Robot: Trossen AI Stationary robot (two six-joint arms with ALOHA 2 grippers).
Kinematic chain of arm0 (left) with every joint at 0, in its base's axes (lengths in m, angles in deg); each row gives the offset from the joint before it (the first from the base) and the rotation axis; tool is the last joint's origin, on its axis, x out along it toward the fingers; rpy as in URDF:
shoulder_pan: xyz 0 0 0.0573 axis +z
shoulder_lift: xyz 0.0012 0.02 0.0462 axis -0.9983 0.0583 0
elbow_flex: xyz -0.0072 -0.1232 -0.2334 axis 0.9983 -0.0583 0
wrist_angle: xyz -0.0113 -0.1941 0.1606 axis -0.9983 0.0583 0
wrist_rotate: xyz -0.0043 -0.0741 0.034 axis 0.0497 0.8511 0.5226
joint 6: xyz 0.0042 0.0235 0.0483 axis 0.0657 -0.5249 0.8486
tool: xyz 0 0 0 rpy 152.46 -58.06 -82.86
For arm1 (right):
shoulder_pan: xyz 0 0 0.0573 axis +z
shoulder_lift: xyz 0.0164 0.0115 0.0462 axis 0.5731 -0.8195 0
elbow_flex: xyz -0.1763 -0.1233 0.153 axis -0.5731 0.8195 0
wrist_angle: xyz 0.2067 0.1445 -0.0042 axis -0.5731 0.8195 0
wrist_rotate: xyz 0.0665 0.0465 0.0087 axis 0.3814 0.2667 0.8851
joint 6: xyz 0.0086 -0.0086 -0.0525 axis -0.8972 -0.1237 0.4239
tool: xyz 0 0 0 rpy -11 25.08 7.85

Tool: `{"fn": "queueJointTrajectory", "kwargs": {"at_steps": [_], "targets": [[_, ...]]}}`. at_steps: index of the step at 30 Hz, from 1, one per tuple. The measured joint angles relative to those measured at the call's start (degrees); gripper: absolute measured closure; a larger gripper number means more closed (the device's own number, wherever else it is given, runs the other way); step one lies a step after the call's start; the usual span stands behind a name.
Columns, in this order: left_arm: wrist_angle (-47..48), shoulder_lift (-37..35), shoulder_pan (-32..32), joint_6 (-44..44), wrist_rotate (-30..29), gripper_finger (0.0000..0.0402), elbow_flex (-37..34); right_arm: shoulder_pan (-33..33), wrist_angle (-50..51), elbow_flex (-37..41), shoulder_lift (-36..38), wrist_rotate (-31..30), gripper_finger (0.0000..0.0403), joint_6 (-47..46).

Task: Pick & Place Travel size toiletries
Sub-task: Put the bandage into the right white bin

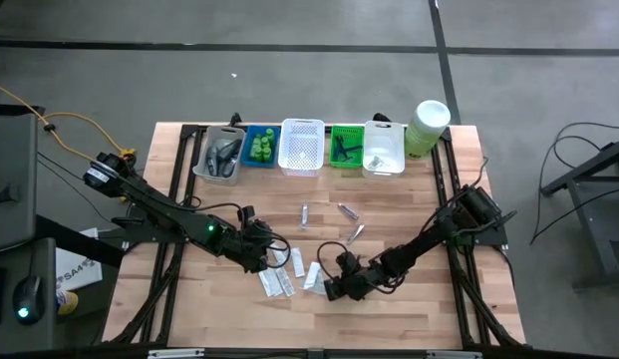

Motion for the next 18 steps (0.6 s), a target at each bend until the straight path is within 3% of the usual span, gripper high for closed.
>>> {"fn": "queueJointTrajectory", "kwargs": {"at_steps": [10, 18], "targets": [[0.0, 0.0, 0.0, -0.1, 0.0, 0.0248, 0.0, 0.0, 2.1, 0.2, 4.8, 2.8, 0.0400, 4.0], [0.2, 0.0, 0.0, -0.3, 0.1, 0.0248, 0.0, 0.0, 12.1, 0.2, 13.0, 4.6, 0.0400, 6.6]]}}
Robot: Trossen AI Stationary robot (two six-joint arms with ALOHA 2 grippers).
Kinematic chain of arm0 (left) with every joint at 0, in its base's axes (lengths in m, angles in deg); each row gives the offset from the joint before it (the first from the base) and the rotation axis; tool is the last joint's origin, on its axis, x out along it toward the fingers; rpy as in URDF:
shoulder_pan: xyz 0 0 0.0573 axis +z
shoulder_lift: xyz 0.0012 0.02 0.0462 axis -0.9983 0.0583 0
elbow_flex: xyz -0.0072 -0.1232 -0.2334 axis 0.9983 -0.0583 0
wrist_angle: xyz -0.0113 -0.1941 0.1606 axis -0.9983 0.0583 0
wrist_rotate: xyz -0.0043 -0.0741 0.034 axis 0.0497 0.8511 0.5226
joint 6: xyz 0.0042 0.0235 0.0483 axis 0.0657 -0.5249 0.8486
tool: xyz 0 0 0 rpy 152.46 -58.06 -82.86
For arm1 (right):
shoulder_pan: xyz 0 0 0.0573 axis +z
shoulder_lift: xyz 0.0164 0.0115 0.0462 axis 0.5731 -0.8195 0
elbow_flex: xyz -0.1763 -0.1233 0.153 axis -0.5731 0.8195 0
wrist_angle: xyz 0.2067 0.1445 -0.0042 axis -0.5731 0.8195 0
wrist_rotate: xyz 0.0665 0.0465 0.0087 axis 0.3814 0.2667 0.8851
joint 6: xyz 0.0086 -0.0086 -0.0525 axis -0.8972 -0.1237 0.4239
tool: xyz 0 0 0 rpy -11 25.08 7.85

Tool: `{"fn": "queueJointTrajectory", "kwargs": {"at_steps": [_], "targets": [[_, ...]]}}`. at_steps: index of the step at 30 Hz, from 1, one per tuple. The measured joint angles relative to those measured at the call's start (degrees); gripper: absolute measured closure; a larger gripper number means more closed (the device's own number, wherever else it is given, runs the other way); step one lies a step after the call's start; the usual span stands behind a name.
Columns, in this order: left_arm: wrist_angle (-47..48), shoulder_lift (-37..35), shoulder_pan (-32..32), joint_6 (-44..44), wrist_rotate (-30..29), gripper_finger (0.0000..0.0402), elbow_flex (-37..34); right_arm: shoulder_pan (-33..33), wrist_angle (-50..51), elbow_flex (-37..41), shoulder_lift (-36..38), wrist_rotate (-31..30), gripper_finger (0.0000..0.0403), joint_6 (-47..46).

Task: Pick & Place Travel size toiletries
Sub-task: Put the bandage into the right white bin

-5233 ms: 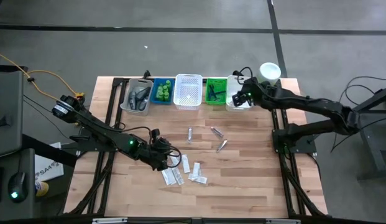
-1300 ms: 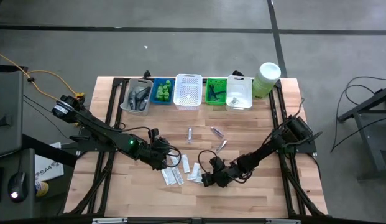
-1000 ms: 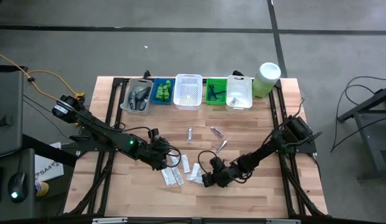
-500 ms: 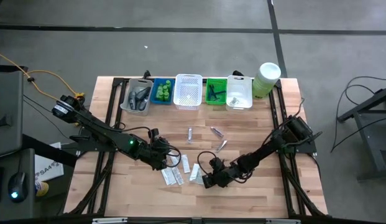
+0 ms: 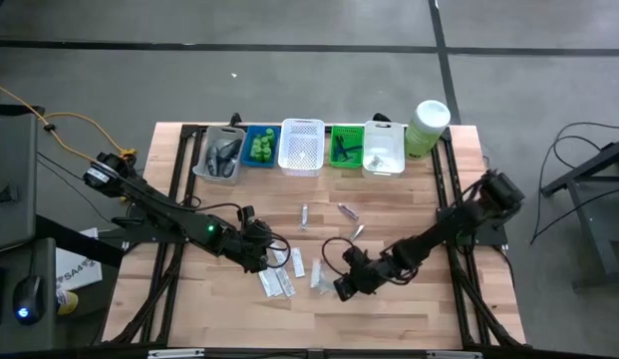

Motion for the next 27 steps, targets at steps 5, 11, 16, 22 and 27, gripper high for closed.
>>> {"fn": "queueJointTrajectory", "kwargs": {"at_steps": [5, 11, 16, 22, 27], "targets": [[0.0, 0.0, 0.0, 0.0, 0.1, 0.0248, 0.0, 0.0, 6.8, -0.1, 5.7, -1.0, 0.0400, 1.9], [-0.1, 0.0, 0.0, -0.1, 0.2, 0.0248, 0.0, -0.1, 18.0, -0.1, 13.2, -8.5, 0.0400, 4.6], [-0.2, 0.0, 0.0, -0.1, 0.2, 0.0248, 0.0, -1.3, 26.1, -0.1, 18.0, -15.3, 0.0401, 6.9], [-0.2, 0.0, 0.0, -0.1, 0.2, 0.0248, 0.0, -5.5, 36.5, -0.1, 22.2, -22.7, 0.0401, 9.5], [-0.2, 0.0, 0.0, -0.1, 0.2, 0.0248, 0.0, -11.3, 44.6, -0.1, 25.5, -27.6, 0.0401, 13.3]]}}
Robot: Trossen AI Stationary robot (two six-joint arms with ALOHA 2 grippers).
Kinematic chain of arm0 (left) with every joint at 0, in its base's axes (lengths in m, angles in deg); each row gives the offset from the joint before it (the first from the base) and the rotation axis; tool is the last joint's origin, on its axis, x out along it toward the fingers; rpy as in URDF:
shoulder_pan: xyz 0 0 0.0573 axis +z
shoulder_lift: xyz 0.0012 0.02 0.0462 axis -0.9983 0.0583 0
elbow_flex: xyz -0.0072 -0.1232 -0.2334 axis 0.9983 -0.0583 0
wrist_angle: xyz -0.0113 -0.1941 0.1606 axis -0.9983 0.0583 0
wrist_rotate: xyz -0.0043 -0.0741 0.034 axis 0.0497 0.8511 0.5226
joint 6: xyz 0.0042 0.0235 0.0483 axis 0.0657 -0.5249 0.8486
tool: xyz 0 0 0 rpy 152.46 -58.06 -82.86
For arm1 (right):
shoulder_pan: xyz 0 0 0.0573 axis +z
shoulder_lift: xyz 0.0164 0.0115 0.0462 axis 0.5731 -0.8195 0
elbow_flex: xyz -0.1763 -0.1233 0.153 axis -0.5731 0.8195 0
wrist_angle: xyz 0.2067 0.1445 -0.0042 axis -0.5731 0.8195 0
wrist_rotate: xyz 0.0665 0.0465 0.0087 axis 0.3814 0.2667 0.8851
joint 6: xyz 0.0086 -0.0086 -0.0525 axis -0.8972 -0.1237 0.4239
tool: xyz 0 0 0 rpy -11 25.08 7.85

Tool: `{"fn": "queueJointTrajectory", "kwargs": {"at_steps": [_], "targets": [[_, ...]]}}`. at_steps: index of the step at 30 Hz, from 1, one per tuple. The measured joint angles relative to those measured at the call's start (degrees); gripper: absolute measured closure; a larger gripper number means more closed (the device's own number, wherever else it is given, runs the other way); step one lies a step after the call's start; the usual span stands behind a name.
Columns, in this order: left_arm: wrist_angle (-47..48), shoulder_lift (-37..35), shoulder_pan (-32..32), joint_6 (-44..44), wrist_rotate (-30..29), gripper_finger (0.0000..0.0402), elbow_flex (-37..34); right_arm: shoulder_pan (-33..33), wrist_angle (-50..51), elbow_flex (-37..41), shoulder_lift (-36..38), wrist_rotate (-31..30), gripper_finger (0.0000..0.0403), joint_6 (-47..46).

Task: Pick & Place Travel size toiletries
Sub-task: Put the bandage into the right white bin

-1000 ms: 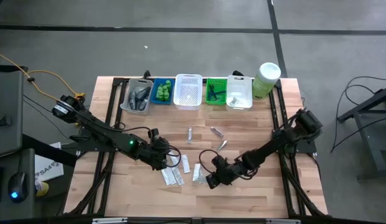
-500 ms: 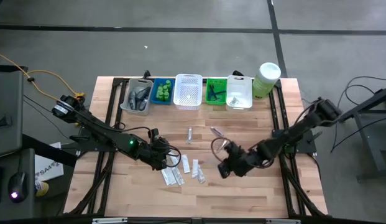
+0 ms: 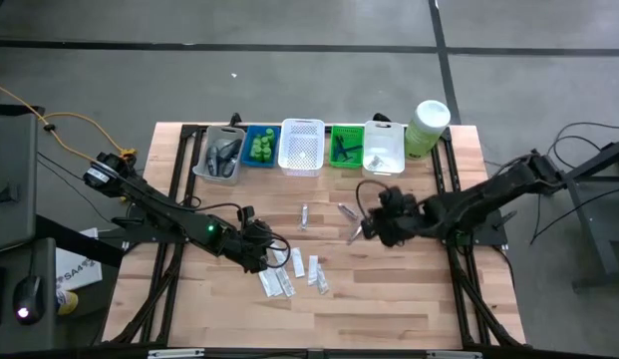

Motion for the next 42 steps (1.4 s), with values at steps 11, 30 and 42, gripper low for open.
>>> {"fn": "queueJointTrajectory", "kwargs": {"at_steps": [11, 30, 42], "targets": [[0.0, 0.0, 0.0, -0.2, 0.0, 0.0248, 0.0, -20.4, 4.5, 0.0, 2.9, -3.4, 0.0401, 16.6], [0.0, 0.0, 0.0, -2.4, 0.1, 0.0248, 0.0, -42.5, -1.5, 2.2, -5.8, -1.3, 0.0401, 33.6], [0.0, 0.0, 0.0, -4.3, 1.0, 0.0248, 0.0, -46.1, -4.4, 2.2, -7.6, 2.9, 0.0341, 39.1]]}}
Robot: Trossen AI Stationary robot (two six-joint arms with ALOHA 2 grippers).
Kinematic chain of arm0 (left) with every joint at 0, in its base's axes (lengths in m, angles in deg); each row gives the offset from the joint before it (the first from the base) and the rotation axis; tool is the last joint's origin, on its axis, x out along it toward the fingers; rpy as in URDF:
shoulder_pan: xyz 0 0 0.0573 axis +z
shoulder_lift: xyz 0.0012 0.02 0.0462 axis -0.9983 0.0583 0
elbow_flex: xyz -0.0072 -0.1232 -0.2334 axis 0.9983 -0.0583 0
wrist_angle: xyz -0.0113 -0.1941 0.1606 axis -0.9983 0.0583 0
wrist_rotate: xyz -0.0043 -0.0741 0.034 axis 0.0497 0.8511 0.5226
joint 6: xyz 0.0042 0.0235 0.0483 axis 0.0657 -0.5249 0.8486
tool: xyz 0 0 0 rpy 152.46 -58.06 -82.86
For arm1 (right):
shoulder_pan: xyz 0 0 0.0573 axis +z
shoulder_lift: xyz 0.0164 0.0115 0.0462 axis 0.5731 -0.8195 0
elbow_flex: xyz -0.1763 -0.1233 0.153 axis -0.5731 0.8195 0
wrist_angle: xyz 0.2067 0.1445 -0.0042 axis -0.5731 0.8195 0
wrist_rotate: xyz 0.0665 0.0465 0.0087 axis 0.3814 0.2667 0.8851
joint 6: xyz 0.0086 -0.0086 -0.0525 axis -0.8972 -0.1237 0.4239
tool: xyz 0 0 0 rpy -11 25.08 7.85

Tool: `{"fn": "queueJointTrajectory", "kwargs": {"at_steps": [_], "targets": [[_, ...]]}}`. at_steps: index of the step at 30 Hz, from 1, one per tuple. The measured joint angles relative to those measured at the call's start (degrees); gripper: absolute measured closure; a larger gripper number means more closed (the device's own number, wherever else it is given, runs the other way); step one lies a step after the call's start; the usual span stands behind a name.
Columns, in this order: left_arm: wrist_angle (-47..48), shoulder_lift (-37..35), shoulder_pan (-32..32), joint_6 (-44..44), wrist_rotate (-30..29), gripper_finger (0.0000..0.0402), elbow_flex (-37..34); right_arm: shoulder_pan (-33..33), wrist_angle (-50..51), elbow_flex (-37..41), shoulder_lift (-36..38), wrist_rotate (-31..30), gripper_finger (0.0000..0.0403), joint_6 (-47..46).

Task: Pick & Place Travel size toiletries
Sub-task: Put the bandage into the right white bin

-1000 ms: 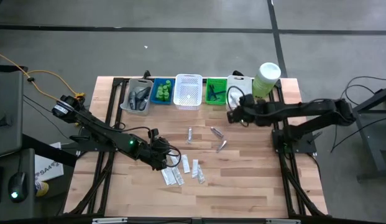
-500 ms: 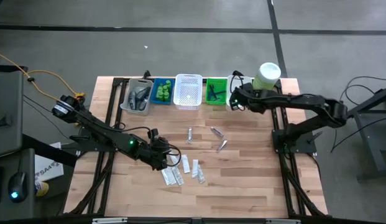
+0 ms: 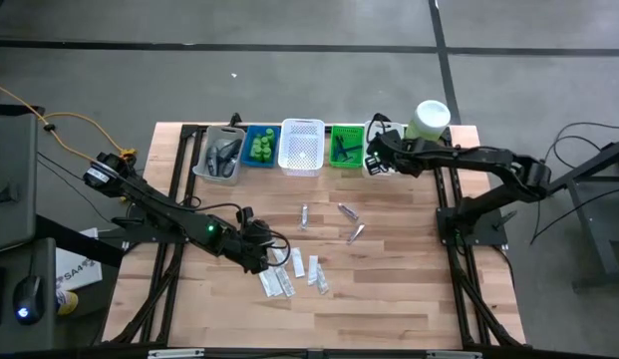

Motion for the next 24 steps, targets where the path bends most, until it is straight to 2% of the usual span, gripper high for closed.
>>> {"fn": "queueJointTrajectory", "kwargs": {"at_steps": [7, 12, 17, 24], "targets": [[0.0, 0.0, 0.0, -1.5, 0.0, 0.0248, 0.0, -0.9, 0.0, 0.0, 0.0, 0.0, 0.0240, 0.5], [0.0, 0.0, 0.0, -1.4, 0.0, 0.0248, 0.0, -0.9, 0.3, 0.0, 1.1, 1.7, 0.0188, 0.5], [0.9, 0.0, 0.0, -1.2, -0.4, 0.0248, 0.0, 0.2, 0.4, 0.0, 4.3, 3.0, 0.0167, 0.5], [2.5, -0.2, -2.1, -1.3, -6.1, 0.0248, -0.7, 5.7, 0.1, 0.0, 12.0, 3.2, 0.0171, 0.4]]}}
